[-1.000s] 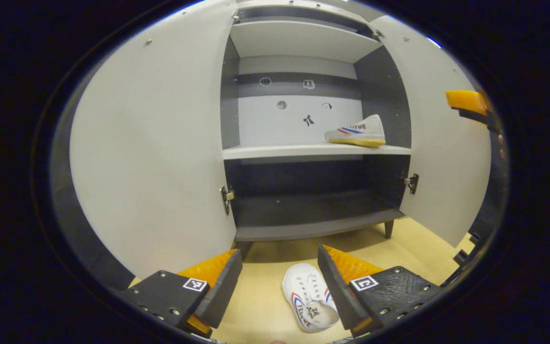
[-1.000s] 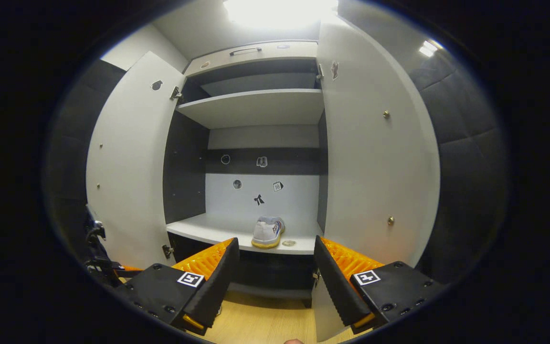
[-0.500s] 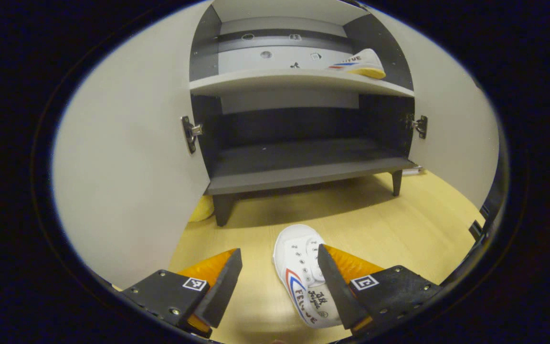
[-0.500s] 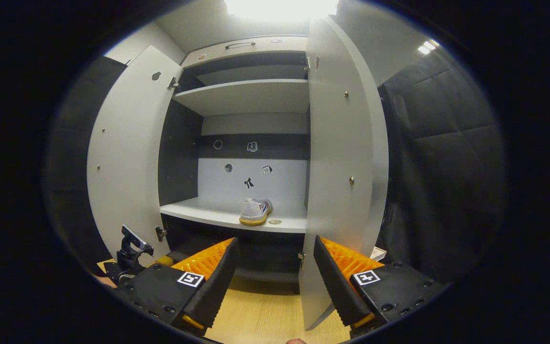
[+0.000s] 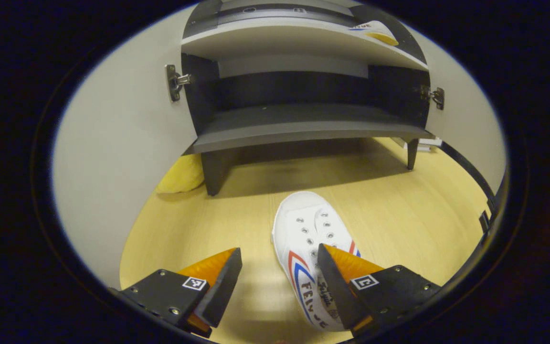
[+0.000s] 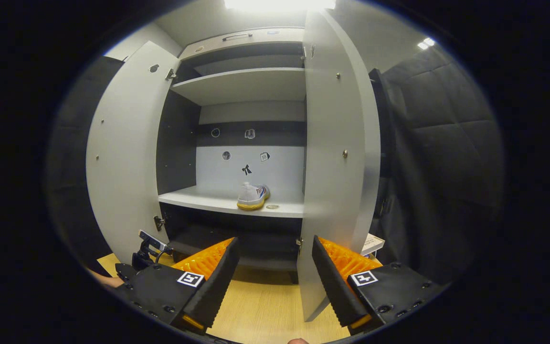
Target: Grab one shoe with the right hand and put it into the shoe cabinet, grab the other shoe with the left hand and put it into the shoe cabinet; then close the right door with the right hand and the left door with the left hand.
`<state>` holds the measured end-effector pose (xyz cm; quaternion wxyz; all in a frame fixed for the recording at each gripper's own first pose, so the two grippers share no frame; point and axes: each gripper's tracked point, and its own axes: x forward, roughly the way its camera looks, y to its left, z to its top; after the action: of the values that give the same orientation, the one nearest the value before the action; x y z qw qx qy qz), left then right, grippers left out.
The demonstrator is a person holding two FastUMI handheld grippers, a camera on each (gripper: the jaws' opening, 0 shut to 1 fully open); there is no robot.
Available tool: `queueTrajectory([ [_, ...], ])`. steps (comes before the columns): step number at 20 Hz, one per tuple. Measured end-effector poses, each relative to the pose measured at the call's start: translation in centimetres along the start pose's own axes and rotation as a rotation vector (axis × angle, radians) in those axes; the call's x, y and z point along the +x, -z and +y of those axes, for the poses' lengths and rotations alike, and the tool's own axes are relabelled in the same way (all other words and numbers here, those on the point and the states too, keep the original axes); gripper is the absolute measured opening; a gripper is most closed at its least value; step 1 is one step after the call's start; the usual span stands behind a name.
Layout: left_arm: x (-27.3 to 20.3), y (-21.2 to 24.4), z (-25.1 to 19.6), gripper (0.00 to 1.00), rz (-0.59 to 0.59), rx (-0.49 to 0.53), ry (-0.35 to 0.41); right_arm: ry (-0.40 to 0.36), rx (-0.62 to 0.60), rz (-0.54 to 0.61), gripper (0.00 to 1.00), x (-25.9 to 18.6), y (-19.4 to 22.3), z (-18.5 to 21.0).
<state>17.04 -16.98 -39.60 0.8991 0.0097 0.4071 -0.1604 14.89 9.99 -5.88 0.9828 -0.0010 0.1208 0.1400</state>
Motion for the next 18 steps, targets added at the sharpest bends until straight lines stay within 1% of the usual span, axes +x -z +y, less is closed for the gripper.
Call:
queueTrajectory([
  [1, 0.1, 0.1, 0.0, 1.0, 0.004, 0.0, 0.0, 0.003, 0.001, 0.006, 0.92, -0.1, 0.1, -0.1],
  [2, 0.2, 0.3, 0.0, 0.94, 0.011, 0.003, 0.002, 0.004, 0.008, 0.007, 0.95, -0.1, 0.1, -0.1],
  [3, 0.3, 0.8, -0.1, 0.94, 0.027, 0.008, 0.005, 0.003, 0.019, 0.006, 0.95, -0.2, 0.0, -0.1],
  [4, 0.3, 1.0, -0.1, 1.0, 0.032, 0.012, 0.006, 0.001, 0.03, 0.005, 0.92, -0.3, -0.1, -0.1],
  [5, 0.4, 0.8, -0.2, 0.97, 0.023, 0.014, 0.007, 0.001, 0.035, 0.003, 0.95, -0.3, -0.1, -0.1],
  [6, 0.4, 1.1, -0.2, 0.92, 0.027, 0.017, 0.009, 0.003, 0.036, 0.003, 0.95, -0.4, -0.1, -0.3],
  [7, 0.6, 1.1, -0.3, 1.0, 0.032, 0.015, 0.012, 0.004, 0.036, 0.004, 0.95, -0.4, -0.1, -0.3],
  [8, 0.7, 1.3, -0.7, 0.91, 0.045, 0.006, 0.03, 0.002, 0.038, 0.008, 0.95, -0.4, 0.0, -0.3],
  [9, 0.9, 1.2, -1.2, 0.86, 0.049, -0.006, 0.044, -0.002, 0.044, 0.011, 0.95, -0.5, 0.0, -0.2],
  [10, 1.0, 1.5, -1.6, 0.93, 0.058, -0.015, 0.06, -0.005, 0.049, 0.01, 0.95, -0.6, -0.1, -0.2],
  [11, 0.9, 1.4, -2.1, 0.75, 0.057, -0.024, 0.076, -0.004, 0.05, 0.006, 0.95, -0.7, -0.3, -0.2],
  [12, 1.1, 1.5, -2.3, 0.66, 0.059, -0.022, 0.074, -0.005, 0.049, 0.002, 0.92, -0.8, -0.4, -0.2],
  [13, 0.9, 1.4, -2.2, 0.63, 0.061, -0.008, 0.065, -0.006, 0.048, 0.0, 0.92, -0.8, -0.5, -0.2],
  [14, 0.9, 1.4, -2.2, 0.6, 0.063, 0.003, 0.056, -0.007, 0.046, 0.001, 0.95, -0.9, -0.5, -0.2],
  [15, 1.1, 1.4, -2.3, 0.48, 0.07, 0.009, 0.049, -0.01, 0.046, 0.004, 0.95, -1.0, -0.5, -0.1],
  [16, 0.9, 1.3, -2.2, 0.54, 0.07, 0.008, 0.043, -0.013, 0.048, 0.005, 0.95, -1.1, -0.5, -0.1],
  [17, 1.3, 1.4, -2.3, 0.5, 0.078, 0.001, 0.039, -0.015, 0.049, 0.004, 0.95, -1.2, -0.7, -0.1],
  [18, 0.8, 1.2, -1.9, 0.39, 0.07, 0.0, 0.024, -0.016, 0.049, 0.0, 0.92, -1.3, -0.8, -0.1],
])
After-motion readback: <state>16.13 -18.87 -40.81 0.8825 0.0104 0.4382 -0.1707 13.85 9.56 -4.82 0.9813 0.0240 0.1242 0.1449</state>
